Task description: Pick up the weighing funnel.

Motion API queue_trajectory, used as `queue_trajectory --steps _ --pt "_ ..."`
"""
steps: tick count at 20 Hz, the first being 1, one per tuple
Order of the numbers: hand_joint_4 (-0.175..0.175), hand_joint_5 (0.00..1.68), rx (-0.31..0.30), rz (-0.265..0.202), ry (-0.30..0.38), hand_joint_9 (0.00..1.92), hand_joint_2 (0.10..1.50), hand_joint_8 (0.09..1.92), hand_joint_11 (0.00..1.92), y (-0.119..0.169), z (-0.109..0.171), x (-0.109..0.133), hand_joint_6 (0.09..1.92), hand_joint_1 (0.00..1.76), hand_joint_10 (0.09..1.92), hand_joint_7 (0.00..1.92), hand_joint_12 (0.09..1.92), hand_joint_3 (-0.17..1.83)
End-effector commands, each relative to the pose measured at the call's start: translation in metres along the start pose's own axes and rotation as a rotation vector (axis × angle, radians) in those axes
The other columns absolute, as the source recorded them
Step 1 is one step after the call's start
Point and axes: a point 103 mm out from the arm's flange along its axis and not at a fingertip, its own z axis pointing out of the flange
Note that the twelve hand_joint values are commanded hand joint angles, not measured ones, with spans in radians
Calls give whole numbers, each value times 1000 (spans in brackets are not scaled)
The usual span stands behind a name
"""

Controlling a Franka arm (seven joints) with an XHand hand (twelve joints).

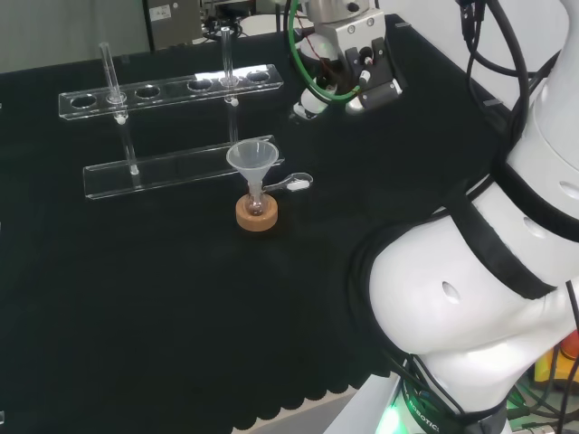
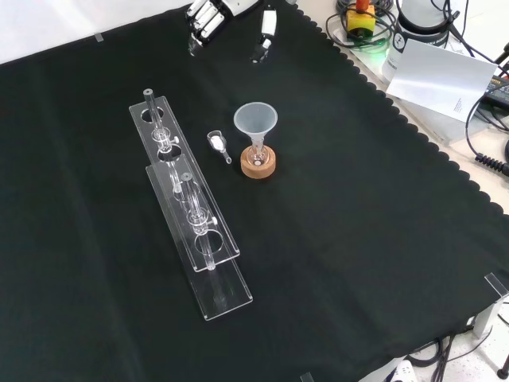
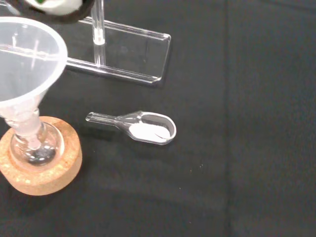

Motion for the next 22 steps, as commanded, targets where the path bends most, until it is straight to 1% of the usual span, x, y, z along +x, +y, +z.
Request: queue_trajectory --steps 1,8,13,18,21,22 --pt "-46 344 27 21 24 471 684 698 251 9 19 -15 87 740 650 261 1367 471" --pt "-49 351 50 25 39 505 683 698 265 25 38 -22 87 750 647 269 1368 485" --pt "-53 374 68 19 43 559 672 714 297 36 59 -25 87 780 626 347 1351 514" --pt "-54 394 63 2 58 581 667 714 315 45 82 -23 87 803 612 387 1346 531" --pt "-55 403 52 -10 87 579 664 707 323 50 94 -22 87 817 607 372 1344 534" --pt "-54 409 51 -15 88 577 663 706 325 51 98 -21 87 821 606 368 1343 535"
